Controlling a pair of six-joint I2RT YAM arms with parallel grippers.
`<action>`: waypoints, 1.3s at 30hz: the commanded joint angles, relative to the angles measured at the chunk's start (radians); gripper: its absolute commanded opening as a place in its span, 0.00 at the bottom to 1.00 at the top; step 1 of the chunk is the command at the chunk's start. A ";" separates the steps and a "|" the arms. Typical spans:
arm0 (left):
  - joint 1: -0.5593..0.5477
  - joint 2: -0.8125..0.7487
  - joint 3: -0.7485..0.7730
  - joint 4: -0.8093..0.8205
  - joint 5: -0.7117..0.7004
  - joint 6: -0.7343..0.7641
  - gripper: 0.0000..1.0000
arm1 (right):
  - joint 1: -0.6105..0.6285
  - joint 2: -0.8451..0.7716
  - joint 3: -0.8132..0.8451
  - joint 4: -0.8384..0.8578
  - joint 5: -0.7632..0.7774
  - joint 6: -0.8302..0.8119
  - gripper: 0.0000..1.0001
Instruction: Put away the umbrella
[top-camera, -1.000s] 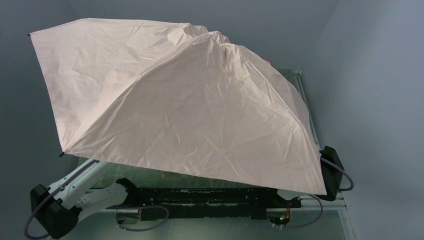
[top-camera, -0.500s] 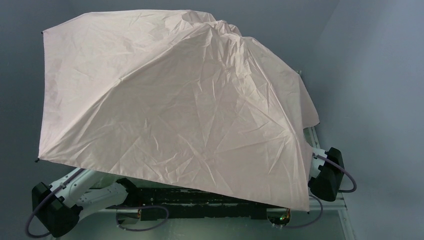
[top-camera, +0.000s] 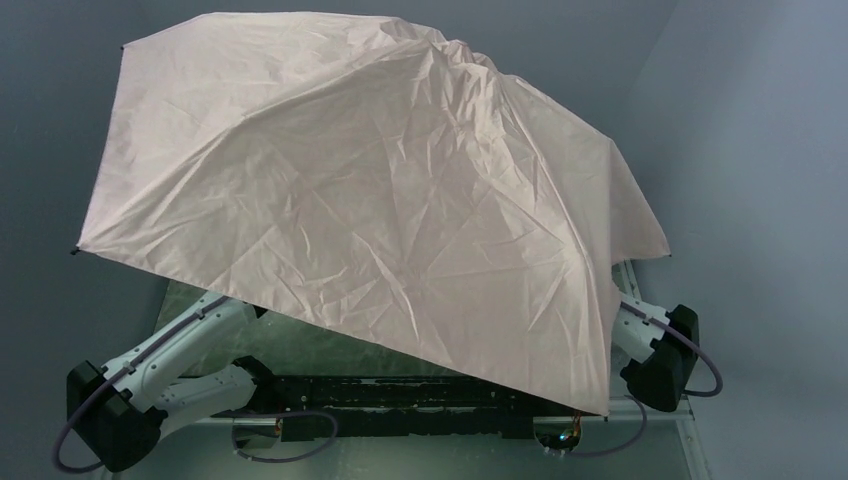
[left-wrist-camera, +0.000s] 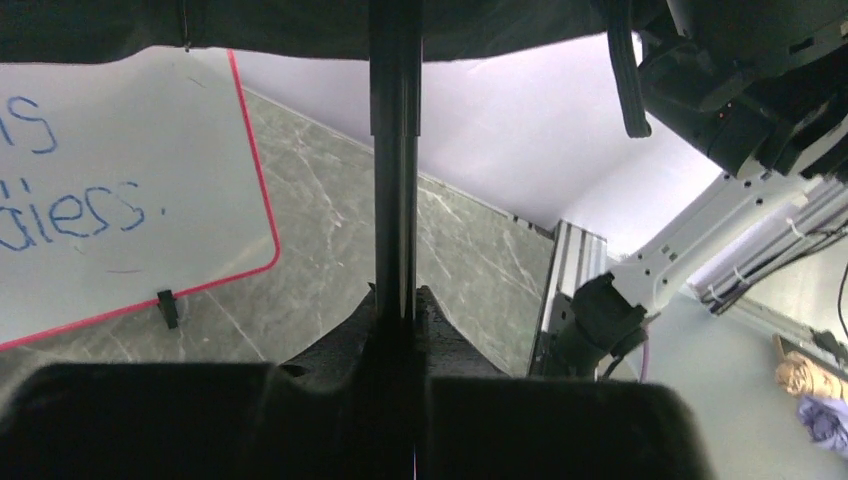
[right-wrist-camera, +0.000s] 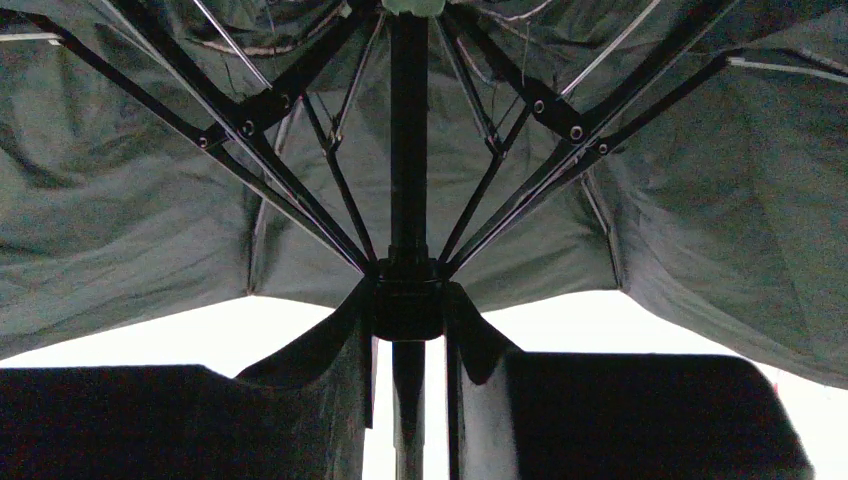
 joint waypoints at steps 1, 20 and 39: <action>0.006 -0.005 0.038 0.038 0.016 0.021 0.05 | 0.032 -0.073 -0.167 -0.096 0.014 0.067 0.00; 0.005 0.014 0.042 0.029 0.004 0.020 0.05 | 0.098 -0.167 -0.425 -0.042 0.174 0.300 0.00; -0.056 -0.057 0.074 -0.445 -0.024 0.135 0.64 | 0.094 -0.340 -0.343 -0.150 0.238 0.325 0.00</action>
